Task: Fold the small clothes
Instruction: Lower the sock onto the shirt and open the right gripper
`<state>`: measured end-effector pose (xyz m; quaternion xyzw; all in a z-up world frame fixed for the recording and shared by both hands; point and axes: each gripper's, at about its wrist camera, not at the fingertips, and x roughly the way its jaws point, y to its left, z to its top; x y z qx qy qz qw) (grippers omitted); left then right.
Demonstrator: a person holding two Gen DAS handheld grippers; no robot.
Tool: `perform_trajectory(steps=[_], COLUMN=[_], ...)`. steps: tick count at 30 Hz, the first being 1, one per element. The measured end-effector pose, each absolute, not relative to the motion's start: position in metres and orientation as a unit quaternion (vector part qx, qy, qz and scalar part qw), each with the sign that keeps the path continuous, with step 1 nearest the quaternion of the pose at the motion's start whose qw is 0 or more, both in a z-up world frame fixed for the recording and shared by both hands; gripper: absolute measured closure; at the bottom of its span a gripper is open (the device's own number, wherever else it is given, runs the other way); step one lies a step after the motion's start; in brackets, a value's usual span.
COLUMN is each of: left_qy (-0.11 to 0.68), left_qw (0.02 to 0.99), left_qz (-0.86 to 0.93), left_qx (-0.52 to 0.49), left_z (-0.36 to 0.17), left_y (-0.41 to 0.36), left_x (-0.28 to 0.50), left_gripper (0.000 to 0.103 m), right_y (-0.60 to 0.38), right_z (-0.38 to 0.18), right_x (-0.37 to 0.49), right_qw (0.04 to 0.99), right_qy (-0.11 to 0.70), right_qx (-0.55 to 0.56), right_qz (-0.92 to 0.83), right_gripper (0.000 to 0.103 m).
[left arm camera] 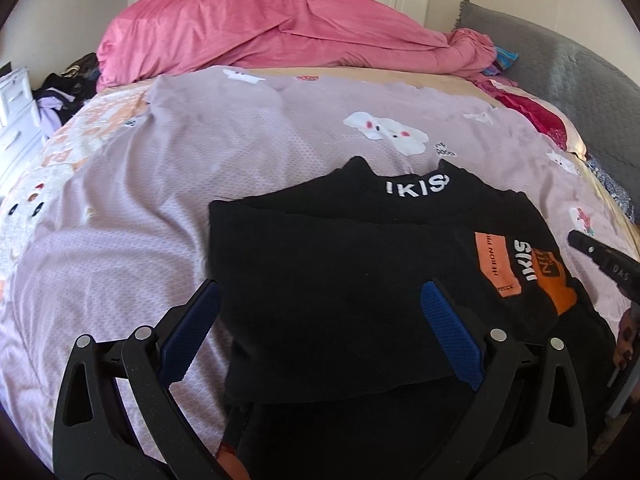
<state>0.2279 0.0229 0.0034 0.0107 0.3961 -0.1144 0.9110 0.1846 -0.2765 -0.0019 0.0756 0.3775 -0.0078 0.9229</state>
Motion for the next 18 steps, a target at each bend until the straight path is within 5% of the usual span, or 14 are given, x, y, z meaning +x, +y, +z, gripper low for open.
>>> perform_trajectory(steps=[9,18], left_qy=[0.461,0.475], left_qw=[0.881,0.874], left_qz=[-0.097,-0.102], left_qx=[0.041,0.032], left_z=[-0.03,-0.038], left_y=[0.014,0.018], left_x=[0.243,0.24], left_gripper=[0.009,0.009], right_y=[-0.216,-0.188], right_z=[-0.004,-0.035], right_x=[0.188,0.207], right_qw=[0.916,0.884], right_qy=[0.392,0.455], right_qx=[0.016,-0.054], right_qz=[0.083,0.094], right_gripper=[0.069,0.07])
